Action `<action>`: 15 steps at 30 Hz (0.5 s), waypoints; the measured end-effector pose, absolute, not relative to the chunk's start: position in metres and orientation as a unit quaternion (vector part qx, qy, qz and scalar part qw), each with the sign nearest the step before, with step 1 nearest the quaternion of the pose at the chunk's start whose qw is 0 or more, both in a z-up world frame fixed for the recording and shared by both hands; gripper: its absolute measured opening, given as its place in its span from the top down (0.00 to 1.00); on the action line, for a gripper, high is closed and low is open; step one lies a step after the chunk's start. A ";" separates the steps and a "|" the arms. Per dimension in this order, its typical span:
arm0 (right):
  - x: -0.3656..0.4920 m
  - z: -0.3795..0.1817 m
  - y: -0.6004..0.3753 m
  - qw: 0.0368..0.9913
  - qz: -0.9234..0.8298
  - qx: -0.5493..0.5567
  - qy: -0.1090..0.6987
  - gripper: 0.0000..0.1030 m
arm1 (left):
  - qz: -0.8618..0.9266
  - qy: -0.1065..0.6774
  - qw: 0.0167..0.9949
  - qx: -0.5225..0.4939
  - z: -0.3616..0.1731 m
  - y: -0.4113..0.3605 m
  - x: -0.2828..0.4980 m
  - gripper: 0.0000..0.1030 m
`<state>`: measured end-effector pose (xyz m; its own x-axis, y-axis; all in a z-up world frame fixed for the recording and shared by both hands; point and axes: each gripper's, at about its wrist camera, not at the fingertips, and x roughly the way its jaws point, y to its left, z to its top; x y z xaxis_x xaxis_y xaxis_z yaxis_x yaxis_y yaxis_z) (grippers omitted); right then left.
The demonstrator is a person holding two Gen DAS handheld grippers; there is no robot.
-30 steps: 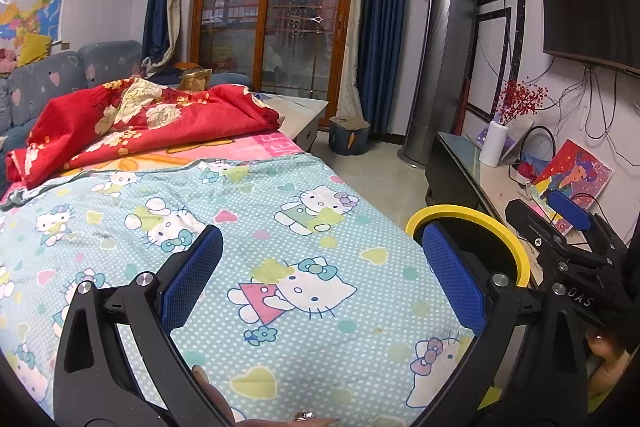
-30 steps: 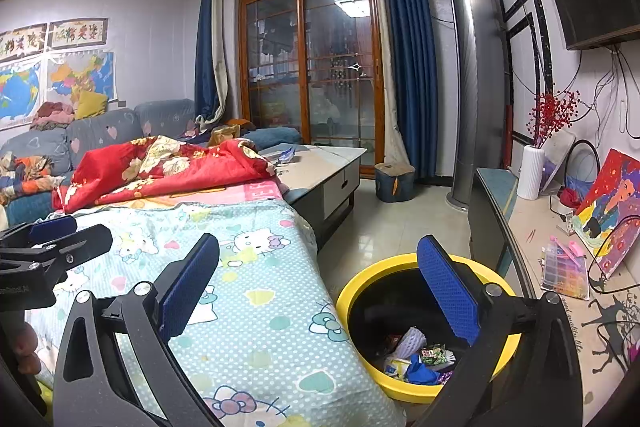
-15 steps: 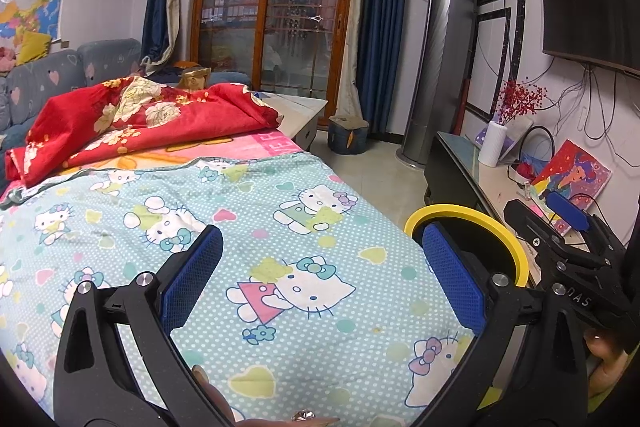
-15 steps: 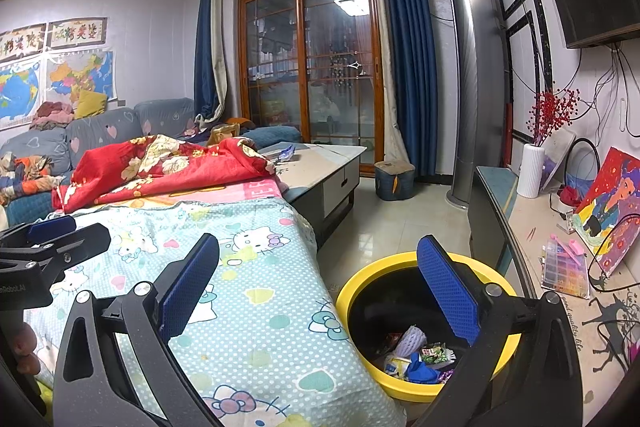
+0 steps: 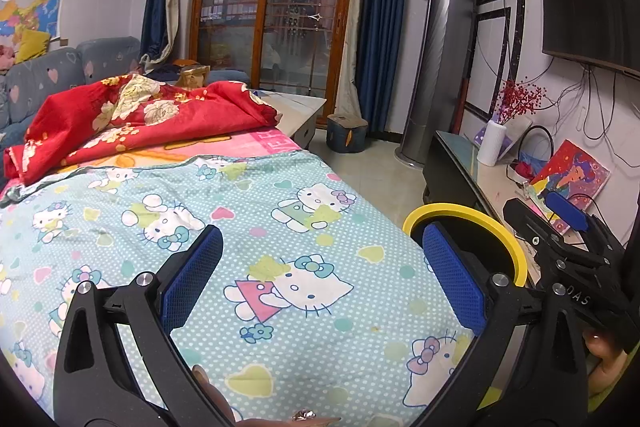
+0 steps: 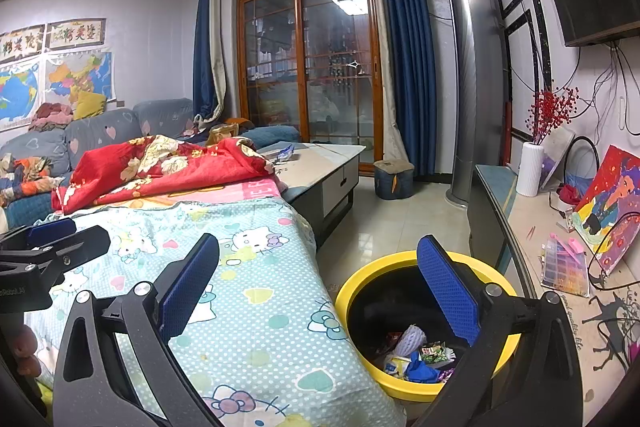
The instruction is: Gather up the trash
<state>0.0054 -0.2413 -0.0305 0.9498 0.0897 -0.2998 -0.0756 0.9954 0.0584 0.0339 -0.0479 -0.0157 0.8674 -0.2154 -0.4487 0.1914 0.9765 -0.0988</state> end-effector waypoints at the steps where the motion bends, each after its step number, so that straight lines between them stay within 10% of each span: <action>1: 0.006 -0.030 -0.241 0.987 0.042 0.023 0.153 0.06 | -0.105 0.235 0.966 -0.025 -0.016 -0.049 0.034 0.11; 15: 0.009 -0.031 -0.242 0.986 0.045 0.028 0.159 0.06 | -0.114 0.245 0.962 -0.034 -0.021 -0.055 0.035 0.11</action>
